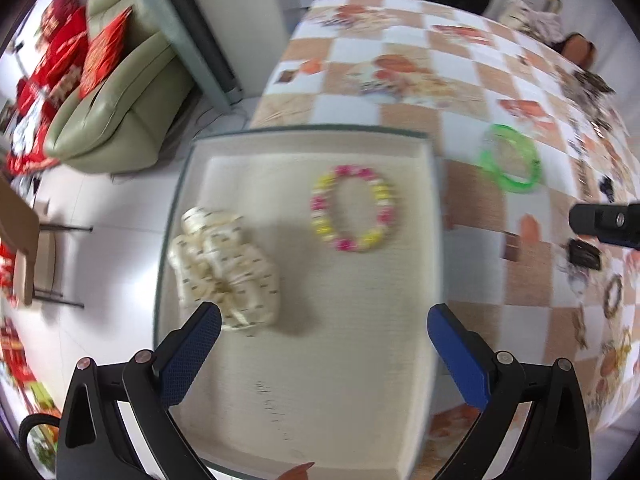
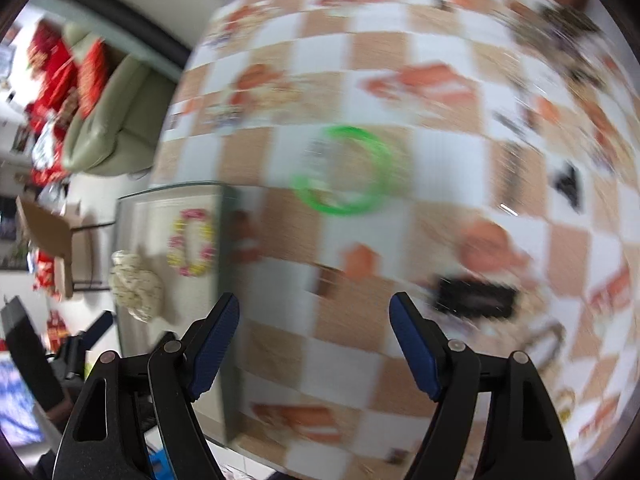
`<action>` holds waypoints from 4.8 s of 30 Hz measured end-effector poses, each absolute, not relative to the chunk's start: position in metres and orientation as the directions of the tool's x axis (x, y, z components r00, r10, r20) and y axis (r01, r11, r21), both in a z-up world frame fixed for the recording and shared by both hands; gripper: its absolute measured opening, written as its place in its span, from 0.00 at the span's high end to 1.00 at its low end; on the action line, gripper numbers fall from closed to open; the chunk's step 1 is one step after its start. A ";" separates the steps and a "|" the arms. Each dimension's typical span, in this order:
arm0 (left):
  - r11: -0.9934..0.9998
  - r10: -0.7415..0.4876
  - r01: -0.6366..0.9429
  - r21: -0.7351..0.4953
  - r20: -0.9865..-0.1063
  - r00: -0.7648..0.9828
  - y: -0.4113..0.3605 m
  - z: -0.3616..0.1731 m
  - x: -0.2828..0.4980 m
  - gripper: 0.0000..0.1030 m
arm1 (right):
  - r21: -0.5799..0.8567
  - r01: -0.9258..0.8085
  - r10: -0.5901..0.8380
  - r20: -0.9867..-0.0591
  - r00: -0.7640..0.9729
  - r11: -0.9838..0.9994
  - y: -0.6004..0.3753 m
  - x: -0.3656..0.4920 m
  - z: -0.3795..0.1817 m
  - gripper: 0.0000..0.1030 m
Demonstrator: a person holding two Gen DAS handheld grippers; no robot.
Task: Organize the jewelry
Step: 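Grasp the green bangle with the left tool while the right tool grasps the black claw clip, then lower the bangle into the tray with the left tool while the right tool drops the claw clip there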
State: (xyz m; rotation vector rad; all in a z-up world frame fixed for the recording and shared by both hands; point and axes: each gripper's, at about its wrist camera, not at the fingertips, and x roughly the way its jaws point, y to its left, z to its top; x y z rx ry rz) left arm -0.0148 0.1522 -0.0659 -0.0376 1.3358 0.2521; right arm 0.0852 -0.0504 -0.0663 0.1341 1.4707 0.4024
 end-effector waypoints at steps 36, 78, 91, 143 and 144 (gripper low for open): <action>0.986 0.036 0.151 0.067 -0.980 0.197 -0.014 -0.115 0.140 0.14 | 0.132 0.042 0.128 -0.987 0.093 0.990 -0.225 0.172 -0.127 0.22; 0.990 -0.120 0.105 -0.097 -0.963 0.241 0.004 -0.080 0.087 0.90 | 0.175 -0.048 0.181 -0.967 0.178 0.983 -0.205 0.177 -0.096 0.76; 0.994 -0.110 0.053 -0.099 -0.951 0.291 0.051 -0.043 0.036 0.90 | 0.196 -0.173 0.228 -0.956 0.187 0.965 -0.144 0.119 -0.058 0.76; 0.916 0.196 -0.389 0.098 -0.956 0.220 0.236 -0.119 -0.024 0.90 | 0.227 -0.606 0.273 -0.962 -0.016 0.763 0.148 0.108 -0.115 0.76; 0.918 0.197 -0.384 0.102 -0.956 0.216 0.235 -0.119 -0.024 0.90 | 0.226 -0.606 0.273 -0.962 -0.017 0.762 0.148 0.108 -0.114 0.75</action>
